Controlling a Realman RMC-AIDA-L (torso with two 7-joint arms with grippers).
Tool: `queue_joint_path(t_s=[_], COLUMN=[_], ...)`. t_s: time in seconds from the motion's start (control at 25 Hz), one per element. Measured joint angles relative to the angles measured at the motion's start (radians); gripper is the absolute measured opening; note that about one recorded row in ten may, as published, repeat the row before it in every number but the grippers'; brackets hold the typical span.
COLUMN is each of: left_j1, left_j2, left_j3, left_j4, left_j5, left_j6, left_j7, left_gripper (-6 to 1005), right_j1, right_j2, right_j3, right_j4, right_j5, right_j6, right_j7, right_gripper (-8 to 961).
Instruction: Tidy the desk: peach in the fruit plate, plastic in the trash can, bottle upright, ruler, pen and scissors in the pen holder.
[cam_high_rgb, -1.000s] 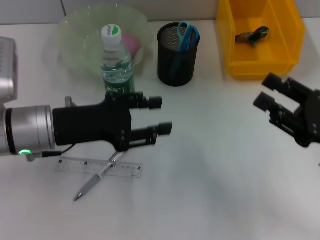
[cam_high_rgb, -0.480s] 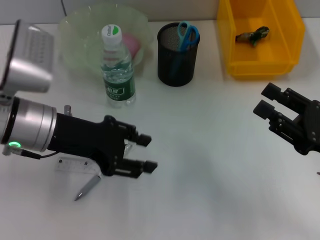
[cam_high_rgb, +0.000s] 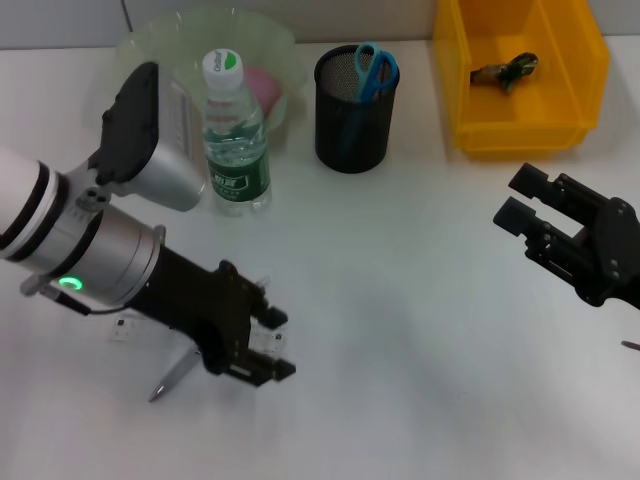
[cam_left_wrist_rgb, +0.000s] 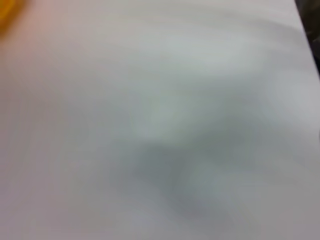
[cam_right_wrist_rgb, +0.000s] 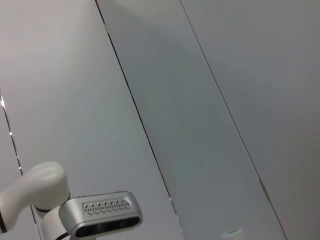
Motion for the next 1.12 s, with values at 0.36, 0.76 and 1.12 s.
queue_joint_path(t_s=[0.36,0.76,1.12], left_j1=[-0.024,-0.041,-0.057], left_j2=[0.001,-0.002,0.0], left_j3=[0.076,0.13,0.174], left_j4=[0.028,0.063,0.091], left_j5=[0.068,0.132,0.153], left_j6=[-0.051,-0.086,-0.087], left_j7=[-0.022,-0.075,-0.14], left_gripper=[596,614,666], right_j1=[0.01,0.016,0.027], right_j2=[0.001,0.003,0.002], right_j3=[0.002,0.003,0.003], right_j4=[0.029,0.042,0.054], right_j5=[0.0,0.001,0.006], right_j6=[0.0,-0.001,0.013], right_j7=[0.002,0.001,0.004], right_gripper=[561,561,561])
